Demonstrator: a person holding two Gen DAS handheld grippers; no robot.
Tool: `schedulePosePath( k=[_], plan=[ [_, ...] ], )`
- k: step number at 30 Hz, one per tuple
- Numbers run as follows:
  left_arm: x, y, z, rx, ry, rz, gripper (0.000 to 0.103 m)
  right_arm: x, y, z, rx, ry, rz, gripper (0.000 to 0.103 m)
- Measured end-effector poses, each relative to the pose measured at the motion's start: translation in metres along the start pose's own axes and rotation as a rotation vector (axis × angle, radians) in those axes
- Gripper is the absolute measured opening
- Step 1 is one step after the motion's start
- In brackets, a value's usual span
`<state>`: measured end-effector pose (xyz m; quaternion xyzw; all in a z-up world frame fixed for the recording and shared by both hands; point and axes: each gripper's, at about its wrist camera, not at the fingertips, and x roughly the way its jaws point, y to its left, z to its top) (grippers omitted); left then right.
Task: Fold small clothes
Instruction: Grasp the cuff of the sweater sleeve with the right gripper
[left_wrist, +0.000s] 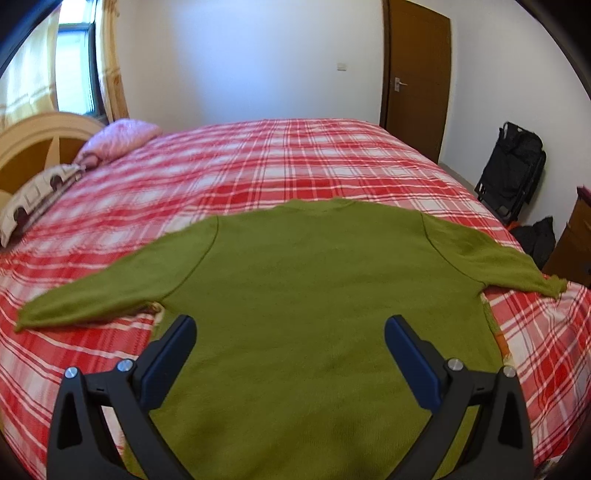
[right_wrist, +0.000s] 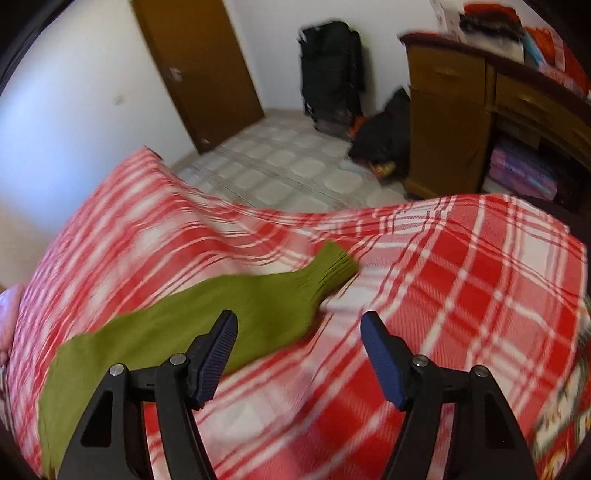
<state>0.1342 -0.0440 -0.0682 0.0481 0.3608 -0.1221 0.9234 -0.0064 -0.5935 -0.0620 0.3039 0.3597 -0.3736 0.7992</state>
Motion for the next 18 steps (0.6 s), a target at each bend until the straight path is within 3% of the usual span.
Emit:
schedulePosePath(
  k=[3, 6, 7, 11, 14, 15, 16, 18],
  plan=[
    [0.014, -0.001, 0.003, 0.004, 0.024, 0.027, 0.103, 0.043, -0.011, 0.019, 0.089, 0.094, -0.007, 0.065],
    [0.028, -0.002, 0.005, 0.012, 0.046, 0.063, 0.103, 0.077, -0.006, 0.027, 0.082, 0.144, -0.053, 0.060],
    [0.032, -0.002, 0.006, 0.011, 0.052, 0.068, 0.103, 0.085, -0.004, 0.028, 0.083, 0.160, -0.088, 0.054],
    [0.044, -0.001, 0.006, 0.004, 0.082, 0.082, 0.103, 0.110, 0.000, 0.033, 0.061, 0.178, -0.159, 0.051],
    [0.050, -0.001, 0.007, -0.003, 0.098, 0.084, 0.103, 0.126, 0.008, 0.032, -0.001, 0.186, -0.249, 0.043],
    [0.052, -0.001, 0.007, -0.004, 0.104, 0.083, 0.103, 0.130, 0.009, 0.032, -0.011, 0.181, -0.270, 0.035],
    [0.053, -0.001, 0.007, -0.004, 0.107, 0.084, 0.103, 0.132, 0.008, 0.030, -0.020, 0.171, -0.288, 0.015],
    [0.052, 0.000, 0.007, -0.003, 0.104, 0.087, 0.103, 0.132, 0.006, 0.028, -0.035, 0.165, -0.271, 0.010]
  ],
)
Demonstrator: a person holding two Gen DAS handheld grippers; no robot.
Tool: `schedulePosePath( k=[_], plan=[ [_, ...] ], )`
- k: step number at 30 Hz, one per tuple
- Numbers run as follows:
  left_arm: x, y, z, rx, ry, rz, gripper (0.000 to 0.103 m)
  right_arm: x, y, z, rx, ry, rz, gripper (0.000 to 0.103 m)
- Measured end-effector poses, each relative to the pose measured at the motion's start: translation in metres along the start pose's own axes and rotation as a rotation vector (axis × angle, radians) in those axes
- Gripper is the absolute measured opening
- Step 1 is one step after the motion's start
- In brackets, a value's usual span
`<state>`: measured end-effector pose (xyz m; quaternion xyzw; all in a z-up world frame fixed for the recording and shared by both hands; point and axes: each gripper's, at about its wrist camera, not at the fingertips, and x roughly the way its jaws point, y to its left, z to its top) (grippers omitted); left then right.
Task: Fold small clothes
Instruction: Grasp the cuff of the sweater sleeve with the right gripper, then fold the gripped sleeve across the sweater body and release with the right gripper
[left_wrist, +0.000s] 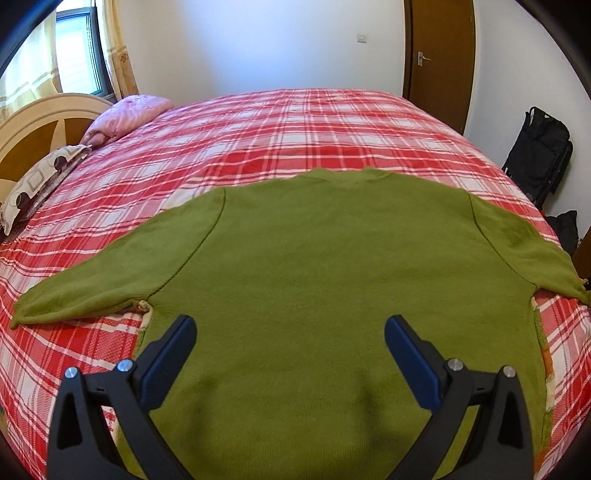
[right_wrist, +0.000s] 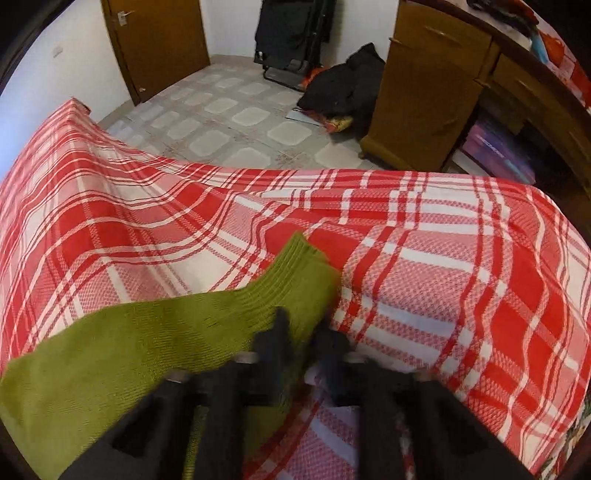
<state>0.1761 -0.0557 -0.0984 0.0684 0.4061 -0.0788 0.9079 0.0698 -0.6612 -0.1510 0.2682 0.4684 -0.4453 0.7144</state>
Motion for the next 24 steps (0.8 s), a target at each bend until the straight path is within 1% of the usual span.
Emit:
schedulePosePath(
  k=[2, 3, 4, 5, 8, 11, 14, 16, 19, 22, 24],
  plan=[
    [-0.001, 0.002, 0.000, -0.001, -0.007, 0.006, 0.103, -0.002, -0.002, -0.002, -0.016, -0.009, 0.026, 0.009],
    [-0.002, 0.003, 0.000, 0.000, -0.010, 0.008, 0.103, -0.006, -0.005, -0.002, -0.006, -0.014, 0.053, 0.008],
    [-0.003, 0.005, 0.000, 0.001, -0.014, 0.011, 0.103, -0.014, -0.009, -0.003, 0.014, -0.041, 0.102, 0.008],
    [-0.004, 0.007, -0.001, 0.001, -0.017, 0.014, 0.103, -0.026, -0.009, -0.002, 0.024, -0.074, 0.134, 0.008],
    [-0.010, 0.016, -0.001, -0.007, -0.032, 0.017, 0.103, -0.070, -0.006, -0.001, -0.014, -0.195, 0.177, 0.008],
    [-0.021, 0.027, -0.002, -0.023, -0.060, 0.025, 0.103, -0.120, 0.007, -0.004, -0.055, -0.280, 0.253, 0.008],
    [-0.030, 0.039, -0.004, -0.051, -0.081, 0.029, 0.103, -0.176, 0.039, -0.019, -0.157, -0.360, 0.308, 0.008],
    [-0.034, 0.049, -0.004, -0.075, -0.090, 0.030, 0.103, -0.205, 0.063, -0.034, -0.223, -0.393, 0.350, 0.008],
    [-0.041, 0.065, -0.007, -0.106, -0.103, 0.039, 0.103, -0.251, 0.113, -0.068, -0.339, -0.429, 0.439, 0.008],
    [-0.049, 0.083, -0.012, -0.133, -0.121, 0.053, 0.103, -0.280, 0.162, -0.107, -0.445, -0.452, 0.515, 0.008],
    [-0.053, 0.098, -0.015, -0.156, -0.135, 0.076, 0.103, -0.296, 0.199, -0.136, -0.513, -0.447, 0.583, 0.008]
  ],
)
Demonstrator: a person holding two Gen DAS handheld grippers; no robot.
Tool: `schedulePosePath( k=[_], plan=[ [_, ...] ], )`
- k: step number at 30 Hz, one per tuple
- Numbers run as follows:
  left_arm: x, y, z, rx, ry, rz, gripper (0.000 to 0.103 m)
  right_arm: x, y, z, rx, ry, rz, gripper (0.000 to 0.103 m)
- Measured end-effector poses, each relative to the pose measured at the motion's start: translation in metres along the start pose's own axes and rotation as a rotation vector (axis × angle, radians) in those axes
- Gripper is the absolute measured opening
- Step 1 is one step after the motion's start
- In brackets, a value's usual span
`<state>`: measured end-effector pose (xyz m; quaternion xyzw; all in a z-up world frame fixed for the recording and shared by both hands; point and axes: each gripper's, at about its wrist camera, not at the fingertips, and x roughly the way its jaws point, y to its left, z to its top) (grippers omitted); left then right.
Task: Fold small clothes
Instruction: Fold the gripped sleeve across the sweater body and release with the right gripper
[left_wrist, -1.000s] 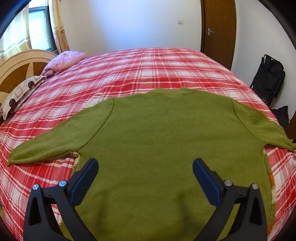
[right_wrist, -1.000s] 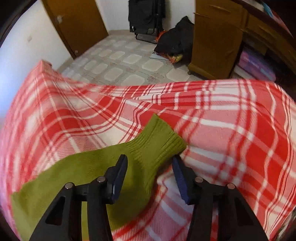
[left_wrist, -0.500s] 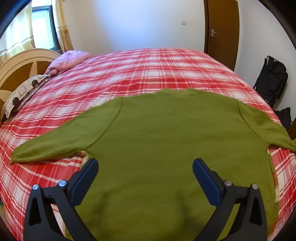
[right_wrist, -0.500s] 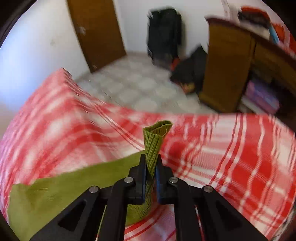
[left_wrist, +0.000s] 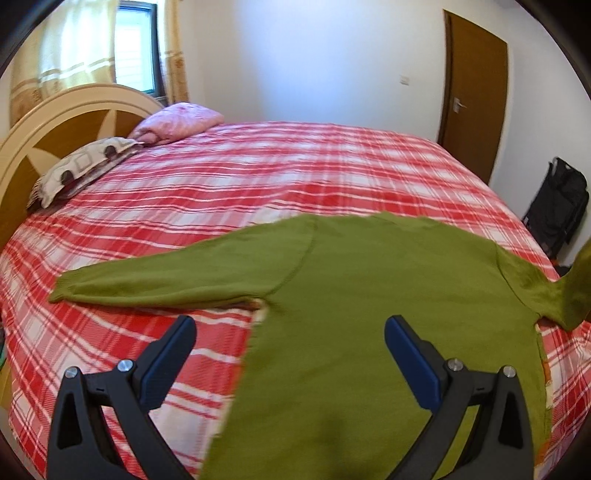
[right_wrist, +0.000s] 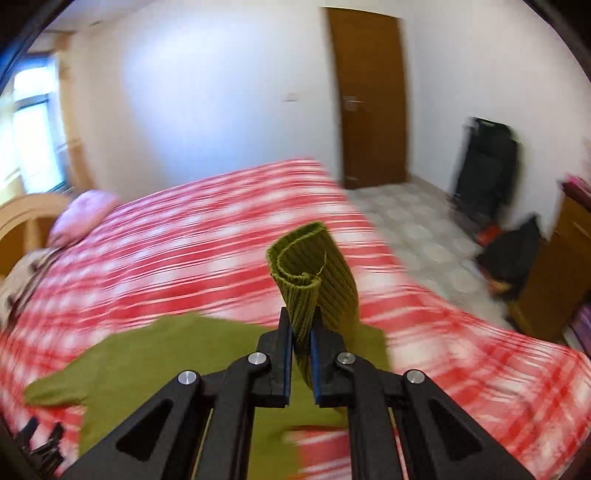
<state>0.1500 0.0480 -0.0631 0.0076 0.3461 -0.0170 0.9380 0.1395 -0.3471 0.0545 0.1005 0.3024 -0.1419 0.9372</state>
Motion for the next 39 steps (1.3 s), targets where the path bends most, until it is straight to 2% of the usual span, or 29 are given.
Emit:
schedulePosePath(
  k=[2, 7, 10, 15, 19, 23, 25, 26, 30, 32, 35, 39],
  plan=[
    [-0.001, 0.015, -0.001, -0.024, -0.007, 0.020, 0.103, 0.011, 0.051, -0.008, -0.044, 0.016, 0.072, 0.008],
    [0.001, 0.053, -0.008, -0.073, -0.005, 0.069, 0.103, 0.050, 0.162, -0.047, -0.164, 0.057, 0.176, 0.007],
    [0.004, 0.076, -0.014, -0.097, 0.000, 0.096, 0.103, 0.074, 0.219, -0.077, -0.233, 0.086, 0.202, 0.007],
    [0.014, 0.103, -0.022, -0.133, 0.024, 0.126, 0.103, 0.115, 0.282, -0.124, -0.328, 0.145, 0.221, 0.007],
    [0.024, 0.119, -0.028, -0.151, 0.042, 0.139, 0.103, 0.135, 0.304, -0.147, -0.366, 0.184, 0.223, 0.008],
    [0.030, 0.125, -0.031, -0.153, 0.053, 0.149, 0.103, 0.151, 0.310, -0.162, -0.350, 0.262, 0.367, 0.013],
    [0.034, 0.127, -0.032, -0.157, 0.064, 0.144, 0.103, 0.159, 0.309, -0.167, -0.304, 0.327, 0.485, 0.036],
    [0.035, 0.127, -0.032, -0.157, 0.068, 0.144, 0.103, 0.159, 0.305, -0.166, -0.258, 0.346, 0.547, 0.040],
    [0.039, 0.125, -0.031, -0.150, 0.077, 0.149, 0.103, 0.137, 0.283, -0.155, -0.160, 0.347, 0.657, 0.042],
    [0.038, 0.124, -0.030, -0.147, 0.076, 0.150, 0.103, 0.121, 0.267, -0.148, -0.173, 0.294, 0.629, 0.042],
    [0.038, 0.117, -0.025, -0.131, 0.070, 0.149, 0.103, 0.117, 0.236, -0.138, -0.248, 0.228, 0.430, 0.042],
    [0.035, 0.102, -0.018, -0.115, 0.062, 0.124, 0.103, 0.134, 0.178, -0.131, -0.292, 0.236, 0.221, 0.042]
  ],
)
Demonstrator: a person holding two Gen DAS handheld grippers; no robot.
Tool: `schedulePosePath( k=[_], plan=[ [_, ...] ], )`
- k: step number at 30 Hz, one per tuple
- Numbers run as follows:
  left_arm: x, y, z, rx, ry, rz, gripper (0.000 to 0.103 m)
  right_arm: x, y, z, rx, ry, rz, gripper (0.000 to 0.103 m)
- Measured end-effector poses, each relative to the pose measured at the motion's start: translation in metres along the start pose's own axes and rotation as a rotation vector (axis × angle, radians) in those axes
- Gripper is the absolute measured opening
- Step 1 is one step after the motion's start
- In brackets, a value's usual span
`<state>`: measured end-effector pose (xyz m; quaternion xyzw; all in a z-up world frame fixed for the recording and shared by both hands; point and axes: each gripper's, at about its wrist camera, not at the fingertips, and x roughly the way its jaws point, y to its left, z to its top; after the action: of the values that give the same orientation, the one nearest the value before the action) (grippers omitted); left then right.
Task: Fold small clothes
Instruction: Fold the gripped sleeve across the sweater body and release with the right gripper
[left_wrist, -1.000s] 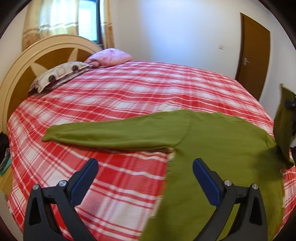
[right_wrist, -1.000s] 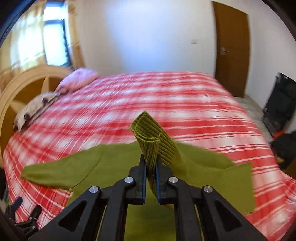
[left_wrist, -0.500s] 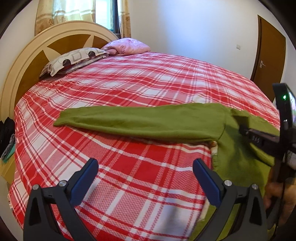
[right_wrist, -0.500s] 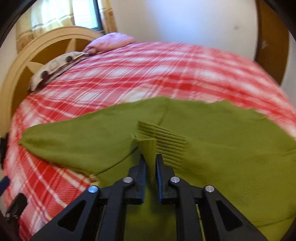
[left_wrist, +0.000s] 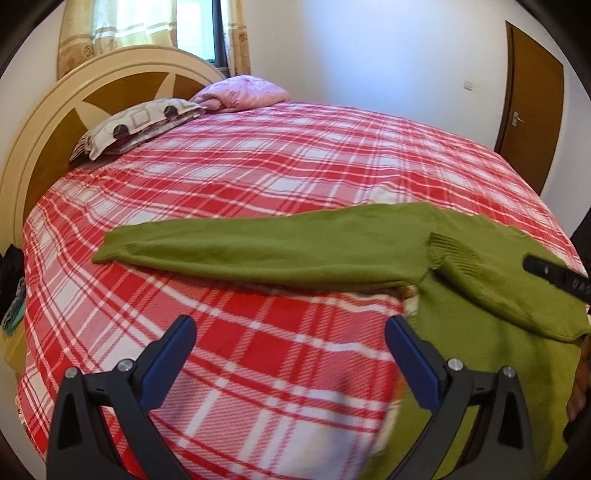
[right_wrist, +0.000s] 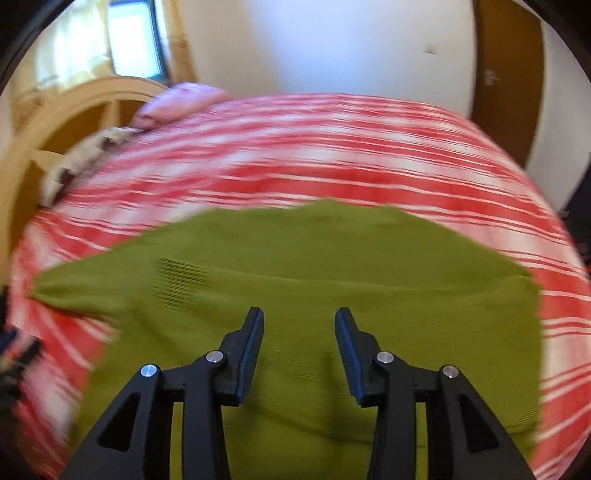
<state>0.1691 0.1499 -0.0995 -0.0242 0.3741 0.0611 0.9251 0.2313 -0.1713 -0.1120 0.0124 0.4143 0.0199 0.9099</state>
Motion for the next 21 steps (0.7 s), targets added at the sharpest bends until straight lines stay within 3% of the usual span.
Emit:
schedulePosePath(
  k=[3, 6, 8, 11, 14, 16, 21],
  plan=[
    [-0.006, -0.017, 0.002, 0.030, -0.012, -0.012, 0.103, 0.001, -0.046, -0.010, 0.033, 0.028, -0.096, 0.042],
    [-0.009, -0.035, 0.003, 0.072, -0.015, -0.010, 0.103, -0.002, -0.104, -0.030, 0.145, 0.069, -0.174, 0.042],
    [-0.010, -0.043, 0.003, 0.082, -0.011, -0.011, 0.103, -0.014, -0.136, -0.051, 0.201, 0.047, -0.202, 0.041],
    [-0.007, -0.052, 0.004, 0.094, -0.001, -0.016, 0.103, -0.034, -0.157, -0.066, 0.234, 0.041, -0.239, 0.042],
    [-0.005, -0.065, 0.007, 0.119, 0.000, -0.011, 0.103, -0.053, -0.182, -0.067, 0.375, -0.003, -0.128, 0.042],
    [-0.003, -0.078, 0.010, 0.138, -0.005, -0.020, 0.103, -0.062, -0.195, -0.054, 0.405, -0.042, -0.091, 0.042],
    [0.002, -0.123, 0.017, 0.212, -0.026, -0.034, 0.103, -0.029, -0.225, -0.019, 0.461, 0.013, -0.026, 0.033]
  ],
)
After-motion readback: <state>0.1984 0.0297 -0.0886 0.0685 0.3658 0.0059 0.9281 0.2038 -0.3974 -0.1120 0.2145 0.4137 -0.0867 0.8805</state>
